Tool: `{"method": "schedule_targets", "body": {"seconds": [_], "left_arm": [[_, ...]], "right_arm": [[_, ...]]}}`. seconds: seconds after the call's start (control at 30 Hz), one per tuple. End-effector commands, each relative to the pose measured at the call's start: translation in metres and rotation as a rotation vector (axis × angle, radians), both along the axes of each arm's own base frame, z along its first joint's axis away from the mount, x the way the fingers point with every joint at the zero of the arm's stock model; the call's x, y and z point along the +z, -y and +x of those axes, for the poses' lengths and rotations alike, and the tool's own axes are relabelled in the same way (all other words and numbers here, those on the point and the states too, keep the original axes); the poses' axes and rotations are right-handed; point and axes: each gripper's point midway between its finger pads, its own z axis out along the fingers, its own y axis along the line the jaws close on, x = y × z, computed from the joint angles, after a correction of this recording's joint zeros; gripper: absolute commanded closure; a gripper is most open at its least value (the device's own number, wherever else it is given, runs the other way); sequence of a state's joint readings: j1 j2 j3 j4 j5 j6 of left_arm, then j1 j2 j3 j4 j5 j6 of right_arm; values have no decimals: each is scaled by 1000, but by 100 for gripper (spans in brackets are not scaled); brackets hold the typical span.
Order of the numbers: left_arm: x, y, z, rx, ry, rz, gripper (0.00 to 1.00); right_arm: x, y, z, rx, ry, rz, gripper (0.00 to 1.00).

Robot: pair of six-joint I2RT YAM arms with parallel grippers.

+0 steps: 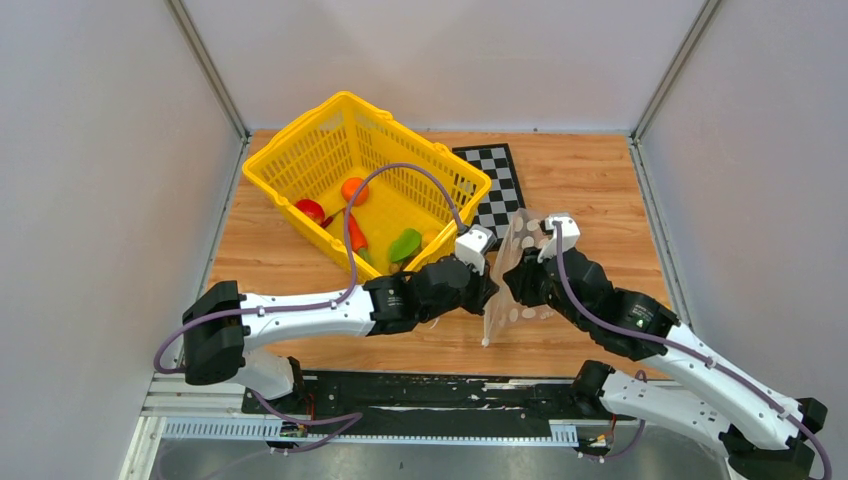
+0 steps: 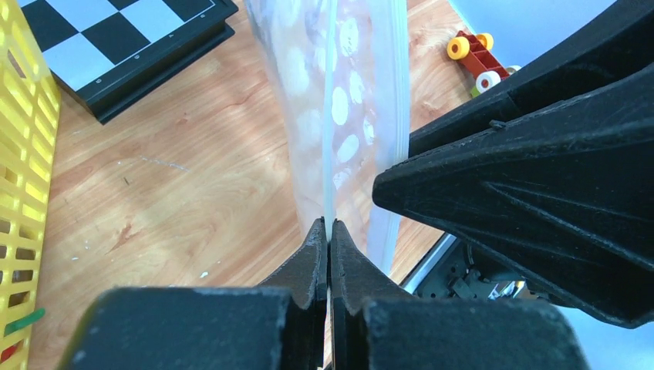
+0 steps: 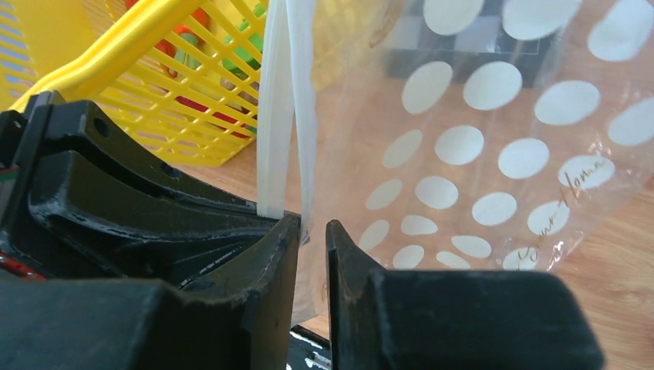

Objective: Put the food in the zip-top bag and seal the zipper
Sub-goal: Open the zipper of the food storage bag at the center of the board.

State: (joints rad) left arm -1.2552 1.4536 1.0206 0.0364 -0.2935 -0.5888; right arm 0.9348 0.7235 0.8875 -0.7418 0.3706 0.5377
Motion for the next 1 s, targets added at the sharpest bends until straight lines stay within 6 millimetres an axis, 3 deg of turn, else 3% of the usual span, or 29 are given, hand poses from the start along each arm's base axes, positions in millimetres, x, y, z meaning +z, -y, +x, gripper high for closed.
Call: {"method": "schedule_targets", "body": {"seconds": [0.0, 0.1, 0.2, 0.33, 0.5, 0.63, 0.67, 0.7, 0.77, 0.87, 0.97], "left_arm": [[35, 5, 7, 12, 38, -74, 100], [37, 8, 3, -11, 38, -84, 100], [41, 11, -1, -44, 43, -98, 100], [42, 12, -2, -51, 43, -104, 100], [44, 10, 1, -31, 44, -103, 100], [46, 7, 3, -20, 44, -108, 100], [46, 6, 4, -17, 44, -108, 100], [45, 5, 5, -14, 41, -101, 100], [40, 0, 10, 11, 35, -76, 100], [30, -12, 21, 59, 18, -48, 100], [17, -32, 35, 116, 4, 5, 100]], "right_arm": [[6, 1, 3, 10, 50, 6, 80], [2, 1, 4, 5, 51, -1, 85], [2, -3, 6, 11, 49, 3, 76], [4, -11, 8, 25, 49, 19, 76], [-6, -3, 10, -5, 19, -55, 80], [-14, 3, 9, -4, 1, -111, 78], [-15, 5, 8, -11, -7, -122, 82], [-15, 7, 8, -20, -12, -128, 92], [-10, 9, 7, -18, 0, -119, 99], [6, 18, 4, -18, 30, -113, 100], [13, 44, -9, -29, -18, -223, 100]]}}
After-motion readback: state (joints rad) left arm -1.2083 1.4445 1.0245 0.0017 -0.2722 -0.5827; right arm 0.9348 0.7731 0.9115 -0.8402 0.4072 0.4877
